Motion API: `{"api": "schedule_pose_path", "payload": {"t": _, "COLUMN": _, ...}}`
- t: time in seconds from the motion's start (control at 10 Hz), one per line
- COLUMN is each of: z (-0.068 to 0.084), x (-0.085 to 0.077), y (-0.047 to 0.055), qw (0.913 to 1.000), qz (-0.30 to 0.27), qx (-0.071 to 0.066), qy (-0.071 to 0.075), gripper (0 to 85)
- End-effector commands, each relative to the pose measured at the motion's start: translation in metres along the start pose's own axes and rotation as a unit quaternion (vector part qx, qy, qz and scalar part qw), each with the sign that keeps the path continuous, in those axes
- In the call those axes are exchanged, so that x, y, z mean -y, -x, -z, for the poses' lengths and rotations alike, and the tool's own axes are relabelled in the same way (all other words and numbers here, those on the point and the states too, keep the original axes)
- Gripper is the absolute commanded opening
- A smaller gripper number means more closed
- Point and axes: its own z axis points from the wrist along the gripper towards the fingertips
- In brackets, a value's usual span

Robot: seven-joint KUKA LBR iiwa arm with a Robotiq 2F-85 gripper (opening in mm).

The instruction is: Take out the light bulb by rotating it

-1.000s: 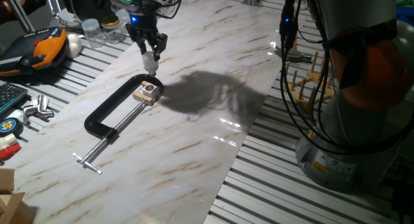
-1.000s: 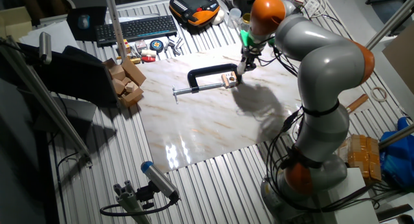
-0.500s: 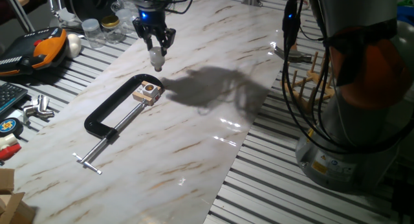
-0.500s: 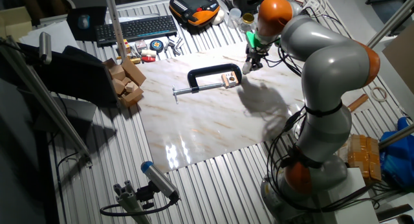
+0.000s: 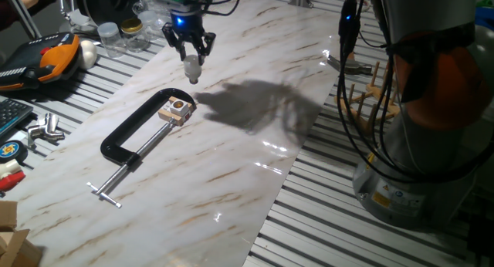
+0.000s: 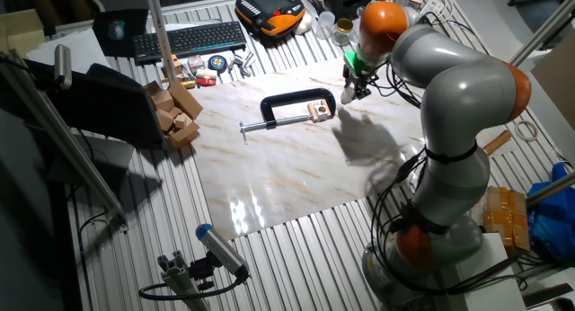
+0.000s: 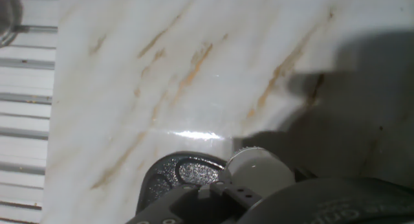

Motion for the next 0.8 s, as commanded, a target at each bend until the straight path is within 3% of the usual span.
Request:
{"api": "schedule_pose_path", "payload": {"t": 0.0, "z": -0.001, "x": 0.001, "y": 0.002, "qw": 1.0, "qz": 0.008, "qx": 0.0, "qy": 0.001, "gripper": 0.0}}
{"api": "schedule_pose_path", "payload": {"t": 0.2, "z": -0.004, "x": 0.004, "y": 0.007, "qw": 0.9997, "qz": 0.021, "qx": -0.009, "qy": 0.005, "gripper": 0.0}}
{"api": "schedule_pose_path", "payload": {"t": 0.7, "z": -0.006, "x": 0.007, "y": 0.022, "qw": 0.9993, "qz": 0.035, "qx": -0.013, "qy": 0.005, "gripper": 0.0}}
